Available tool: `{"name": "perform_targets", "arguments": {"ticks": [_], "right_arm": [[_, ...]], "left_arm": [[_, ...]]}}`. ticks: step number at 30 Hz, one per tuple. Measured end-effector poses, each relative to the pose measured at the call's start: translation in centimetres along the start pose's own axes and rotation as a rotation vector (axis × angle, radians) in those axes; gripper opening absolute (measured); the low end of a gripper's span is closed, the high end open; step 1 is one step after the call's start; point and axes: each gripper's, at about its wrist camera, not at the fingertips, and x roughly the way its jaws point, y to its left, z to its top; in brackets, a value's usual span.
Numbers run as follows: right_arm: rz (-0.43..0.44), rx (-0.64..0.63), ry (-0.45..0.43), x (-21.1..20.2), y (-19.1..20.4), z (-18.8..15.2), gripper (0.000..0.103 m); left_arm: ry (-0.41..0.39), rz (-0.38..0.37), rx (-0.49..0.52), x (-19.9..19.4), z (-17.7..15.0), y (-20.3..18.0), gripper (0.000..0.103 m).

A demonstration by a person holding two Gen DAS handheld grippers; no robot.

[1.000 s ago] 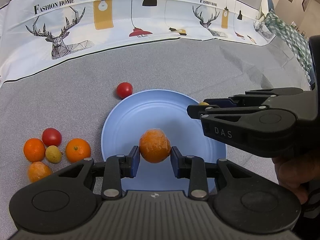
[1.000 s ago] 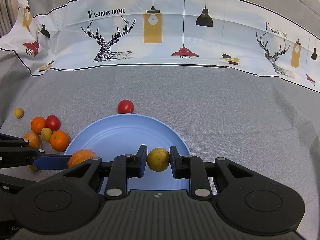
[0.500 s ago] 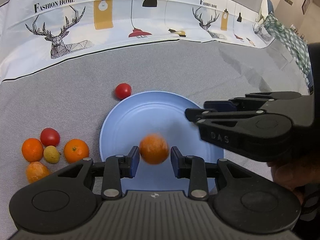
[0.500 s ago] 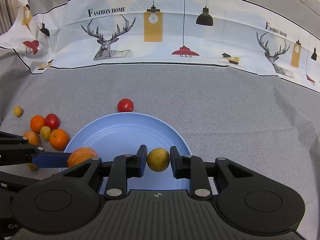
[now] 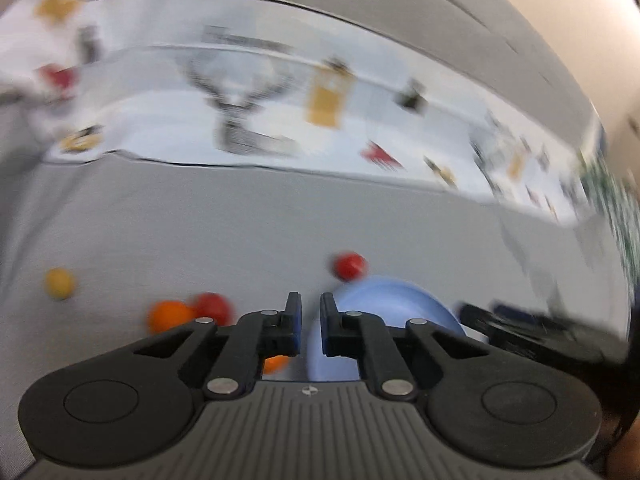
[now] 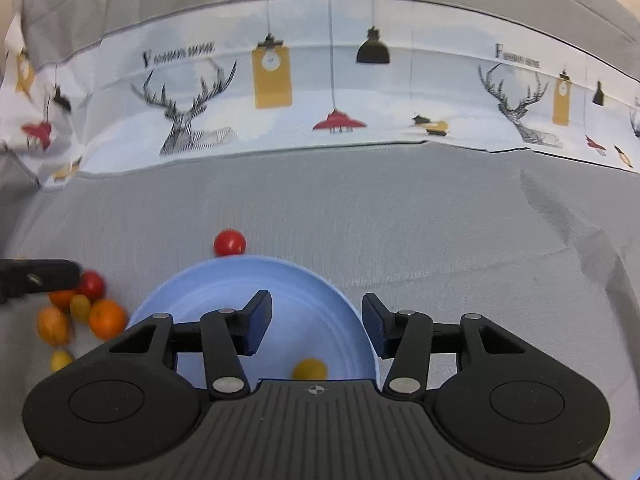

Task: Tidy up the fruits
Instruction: 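Release the yellow plum onto the plate with the right tool, then grasp a red cherry tomato with the right tool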

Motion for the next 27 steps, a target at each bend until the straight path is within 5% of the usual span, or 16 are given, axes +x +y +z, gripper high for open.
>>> {"name": "perform_targets", "arguments": {"ticks": [5,11,27], "right_arm": [[0.026,0.09,-0.062,-0.8,-0.7,0.7,0.042],[0.097,0.168,-0.057,-0.4,-0.9,1.3,0.034],[0.192,0.094,0.027,5.2,3.4,3.3,0.036]], "left_arm": [[-0.032,0.046,-0.184,-2.9,1.0,5.2,0.01],[-0.044,0.062,-0.233,-5.8,0.5,8.2,0.01],[0.097,0.121,-0.265,0.3,0.6,7.9,0.013]]}}
